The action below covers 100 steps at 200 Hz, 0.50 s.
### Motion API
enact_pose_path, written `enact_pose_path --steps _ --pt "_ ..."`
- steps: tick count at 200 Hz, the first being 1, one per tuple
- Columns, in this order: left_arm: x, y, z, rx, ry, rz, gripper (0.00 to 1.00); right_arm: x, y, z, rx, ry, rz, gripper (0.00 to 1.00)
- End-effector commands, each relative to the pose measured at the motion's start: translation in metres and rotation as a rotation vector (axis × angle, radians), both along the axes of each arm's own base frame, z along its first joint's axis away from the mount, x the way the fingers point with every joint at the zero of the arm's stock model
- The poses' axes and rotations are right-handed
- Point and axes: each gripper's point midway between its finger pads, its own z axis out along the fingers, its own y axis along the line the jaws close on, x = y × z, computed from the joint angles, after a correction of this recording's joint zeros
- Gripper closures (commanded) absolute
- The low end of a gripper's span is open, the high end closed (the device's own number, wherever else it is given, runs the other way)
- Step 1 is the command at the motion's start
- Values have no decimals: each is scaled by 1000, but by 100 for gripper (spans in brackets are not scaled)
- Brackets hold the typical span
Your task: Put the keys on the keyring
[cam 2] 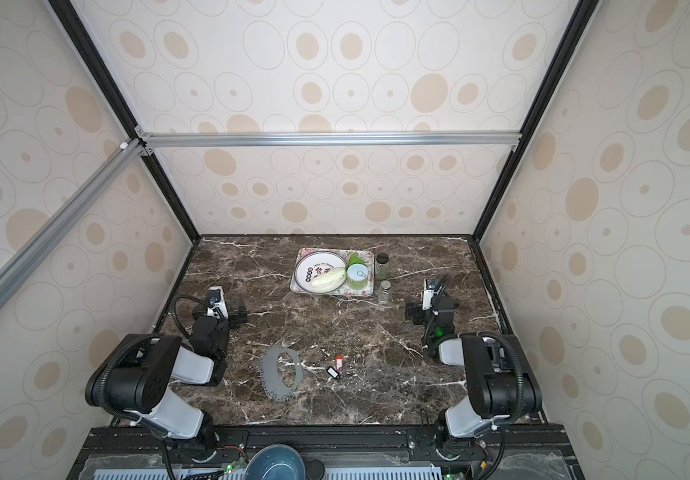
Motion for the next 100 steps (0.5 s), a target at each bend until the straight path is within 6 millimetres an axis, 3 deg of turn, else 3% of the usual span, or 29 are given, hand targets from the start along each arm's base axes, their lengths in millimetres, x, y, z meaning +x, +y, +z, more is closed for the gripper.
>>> enact_pose_path --steps 1,100 --pt "4 0 8 -22 -23 -10 0 0 2 1 2 -4 2 0" --pt "1 0 11 -20 -40 -10 0 0 2 1 1 -4 4 1"
